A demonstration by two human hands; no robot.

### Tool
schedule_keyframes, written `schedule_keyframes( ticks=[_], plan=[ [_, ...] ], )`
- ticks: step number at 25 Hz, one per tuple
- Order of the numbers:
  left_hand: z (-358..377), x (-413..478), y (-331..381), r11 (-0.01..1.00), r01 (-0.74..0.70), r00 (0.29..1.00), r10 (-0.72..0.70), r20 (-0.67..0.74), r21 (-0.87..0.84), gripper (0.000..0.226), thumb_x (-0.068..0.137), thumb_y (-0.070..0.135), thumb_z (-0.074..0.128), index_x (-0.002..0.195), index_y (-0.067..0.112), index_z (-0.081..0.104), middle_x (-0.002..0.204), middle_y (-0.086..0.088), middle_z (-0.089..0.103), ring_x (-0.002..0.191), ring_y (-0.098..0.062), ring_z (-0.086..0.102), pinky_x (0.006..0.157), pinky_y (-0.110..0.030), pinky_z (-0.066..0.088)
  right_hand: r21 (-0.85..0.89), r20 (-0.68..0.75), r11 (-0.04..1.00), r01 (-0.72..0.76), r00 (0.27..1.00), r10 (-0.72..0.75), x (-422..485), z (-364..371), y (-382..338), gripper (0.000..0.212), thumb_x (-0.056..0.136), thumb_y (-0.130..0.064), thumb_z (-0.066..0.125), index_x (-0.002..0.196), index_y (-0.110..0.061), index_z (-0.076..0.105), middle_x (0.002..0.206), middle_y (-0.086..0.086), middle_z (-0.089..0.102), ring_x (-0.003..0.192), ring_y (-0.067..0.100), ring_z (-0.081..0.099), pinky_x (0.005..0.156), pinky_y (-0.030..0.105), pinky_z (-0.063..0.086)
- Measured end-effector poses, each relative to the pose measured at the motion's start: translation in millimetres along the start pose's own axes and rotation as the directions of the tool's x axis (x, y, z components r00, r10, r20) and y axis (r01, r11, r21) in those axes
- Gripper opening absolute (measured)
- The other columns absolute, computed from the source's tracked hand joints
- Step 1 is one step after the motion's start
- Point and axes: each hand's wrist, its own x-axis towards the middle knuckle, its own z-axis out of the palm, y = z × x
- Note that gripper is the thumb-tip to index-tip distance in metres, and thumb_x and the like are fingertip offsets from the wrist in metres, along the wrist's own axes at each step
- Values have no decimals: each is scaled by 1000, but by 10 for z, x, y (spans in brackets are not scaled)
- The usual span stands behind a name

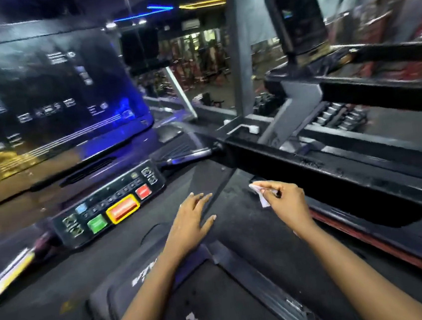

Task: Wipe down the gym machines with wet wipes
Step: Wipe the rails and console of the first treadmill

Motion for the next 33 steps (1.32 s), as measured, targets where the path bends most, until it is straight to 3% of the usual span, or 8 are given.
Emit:
schedule_keyframes(
  ticks=[8,10,13,19,23,26,28,33],
  plan=[
    [-17,2038,-638,951,-307,940,298,168,27,87,77,61,28,150,14,22,151,-10,29,142,-25,25,117,-39,21,-237,-312,971,-24,949,-53,1487,649,29,24,82,2,59,96,-11,75,97,2,73,92,11,66,80,6,41],
    [19,2404,-721,939,-338,927,322,192,58,82,84,52,45,151,13,17,153,-9,26,143,-26,22,115,-45,22,-395,-263,919,-7,959,-106,1840,885,40,31,82,3,53,101,-12,73,106,4,70,101,19,64,90,16,39],
    [132,2834,-807,917,-386,906,355,228,105,81,89,36,59,152,15,11,155,-6,20,144,-24,17,115,-48,21,-559,-129,819,-127,989,65,2216,1154,214,31,93,-10,41,115,-13,63,127,6,59,117,23,53,97,29,37],
    [392,3211,-916,819,-554,809,489,325,147,86,88,42,60,152,17,7,159,-4,8,147,-23,4,118,-45,9,-701,29,711,-53,994,103,2253,1154,472,45,102,-15,29,147,-12,25,154,1,22,142,12,16,112,19,6],
    [517,3200,-1032,756,-626,773,570,280,191,83,84,51,52,151,14,19,157,-8,19,146,-30,15,115,-49,13,-725,-48,686,-64,998,42,1890,717,457,53,89,-4,26,142,-7,36,150,6,32,140,18,27,112,21,6],
    [528,3216,-1048,773,-617,780,577,244,146,85,77,60,32,150,16,23,157,-6,22,145,-27,17,113,-43,9,-731,-250,631,-261,962,109,1767,370,548,59,83,10,39,136,-14,47,144,1,42,132,17,41,112,27,27],
    [523,3222,-1038,783,-609,784,572,241,124,87,76,62,26,151,18,19,158,-3,16,147,-24,10,114,-39,2,-674,-325,671,-309,940,107,1958,431,471,56,82,10,40,132,-14,52,140,3,48,126,21,49,108,33,36],
    [536,3226,-1059,793,-605,782,576,240,70,87,75,61,26,151,19,17,158,-3,17,147,-23,9,115,-40,2,-713,-93,685,-148,989,116,2412,1227,342,44,97,-7,34,141,-10,36,149,6,35,137,19,30,112,28,23]
  ],
)
